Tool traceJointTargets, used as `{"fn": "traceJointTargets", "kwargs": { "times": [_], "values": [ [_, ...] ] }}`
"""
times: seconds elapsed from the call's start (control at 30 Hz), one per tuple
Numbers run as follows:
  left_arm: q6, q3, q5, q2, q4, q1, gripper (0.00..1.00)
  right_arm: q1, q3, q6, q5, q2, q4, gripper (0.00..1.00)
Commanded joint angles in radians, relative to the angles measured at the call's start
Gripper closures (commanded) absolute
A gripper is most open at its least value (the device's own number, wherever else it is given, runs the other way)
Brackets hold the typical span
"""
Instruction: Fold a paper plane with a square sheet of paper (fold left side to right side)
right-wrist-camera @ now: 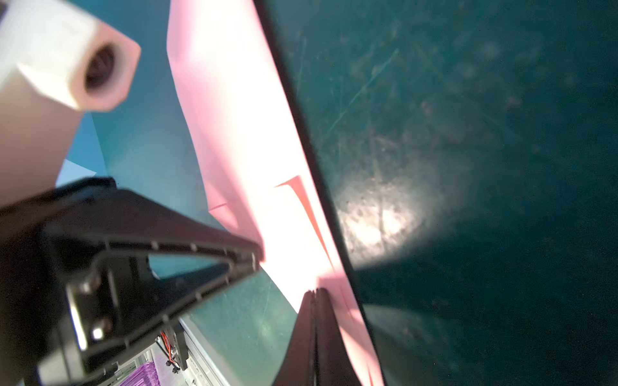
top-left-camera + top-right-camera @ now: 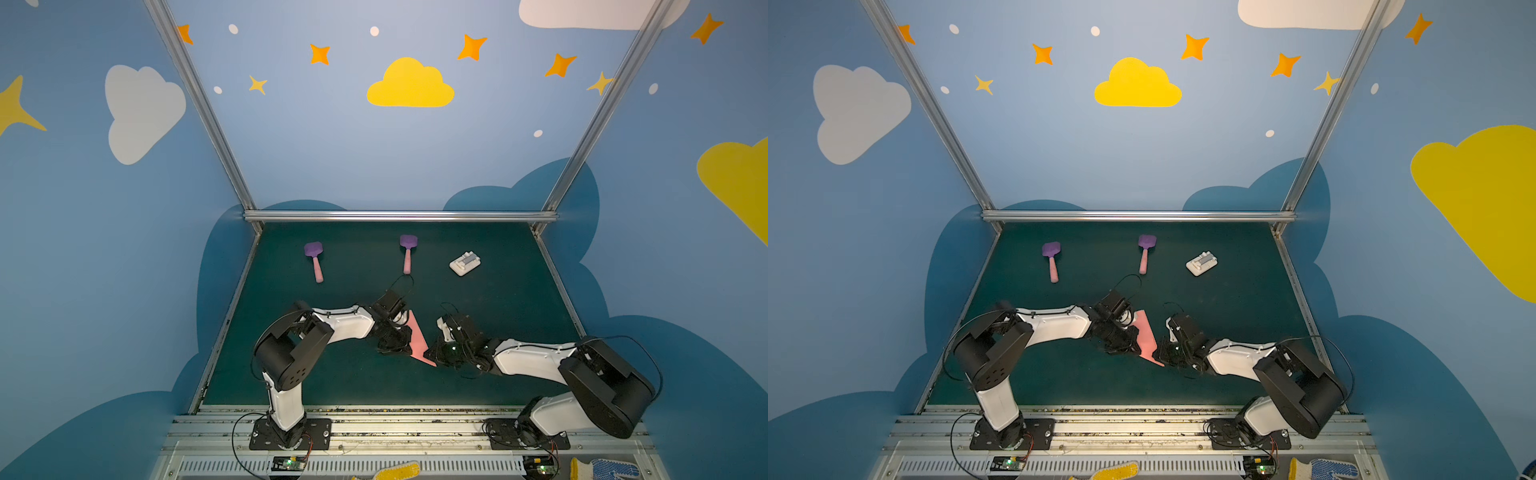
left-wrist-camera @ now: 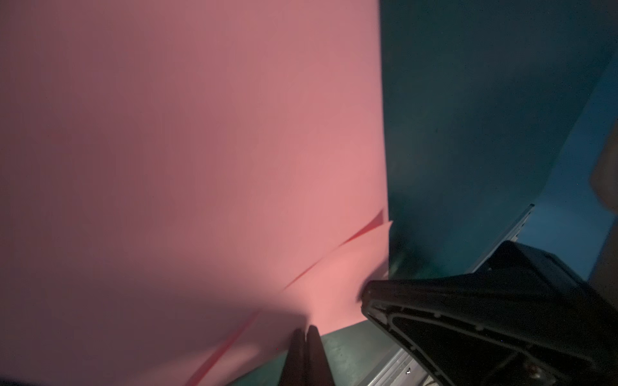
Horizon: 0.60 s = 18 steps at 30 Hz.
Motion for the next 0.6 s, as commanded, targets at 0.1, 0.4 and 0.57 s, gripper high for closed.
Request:
{"fn": "traceJointTargets", "kwargs": {
  "times": [0.1, 0.4, 0.57],
  "values": [
    [0.011, 0.005, -0.037, 0.040, -0.025, -0.013, 0.96, 0.007, -0.036, 0.001, 0.039, 0.039, -0.068, 1.00],
    [0.026, -0.058, -0.077, 0.026, -0.028, 0.039, 0.96, 0.005, -0.050, 0.002, 0.041, 0.043, -0.060, 1.00],
    [0.046, -0.098, -0.082, 0.002, -0.030, 0.107, 0.96, 0.005, -0.060, 0.003, 0.043, 0.040, -0.058, 1.00]
  ]
}}
